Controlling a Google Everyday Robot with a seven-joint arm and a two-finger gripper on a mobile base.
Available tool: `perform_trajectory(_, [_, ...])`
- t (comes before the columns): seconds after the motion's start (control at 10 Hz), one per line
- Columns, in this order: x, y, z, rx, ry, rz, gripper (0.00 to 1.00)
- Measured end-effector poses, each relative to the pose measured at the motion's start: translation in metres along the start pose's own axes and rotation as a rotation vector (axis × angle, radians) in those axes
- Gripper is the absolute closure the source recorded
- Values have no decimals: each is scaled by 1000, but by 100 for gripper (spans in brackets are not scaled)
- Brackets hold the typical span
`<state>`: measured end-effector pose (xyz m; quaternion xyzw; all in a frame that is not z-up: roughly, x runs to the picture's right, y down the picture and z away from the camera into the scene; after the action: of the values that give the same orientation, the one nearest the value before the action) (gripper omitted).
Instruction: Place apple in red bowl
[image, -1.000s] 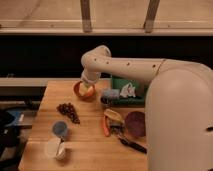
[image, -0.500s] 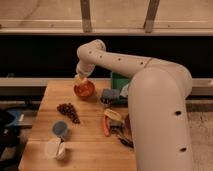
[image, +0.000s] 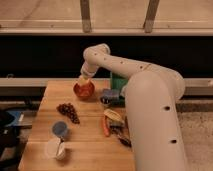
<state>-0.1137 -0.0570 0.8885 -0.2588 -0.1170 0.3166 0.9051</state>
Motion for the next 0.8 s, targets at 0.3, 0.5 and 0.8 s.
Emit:
perform_trajectory(0.3, [10,9,21,-28,-24,18,39])
perform_trajectory(0.5, [2,20,25,-46,-29,16,36])
perform_trajectory(0.8, [8,22,20,-45,-29,32,36])
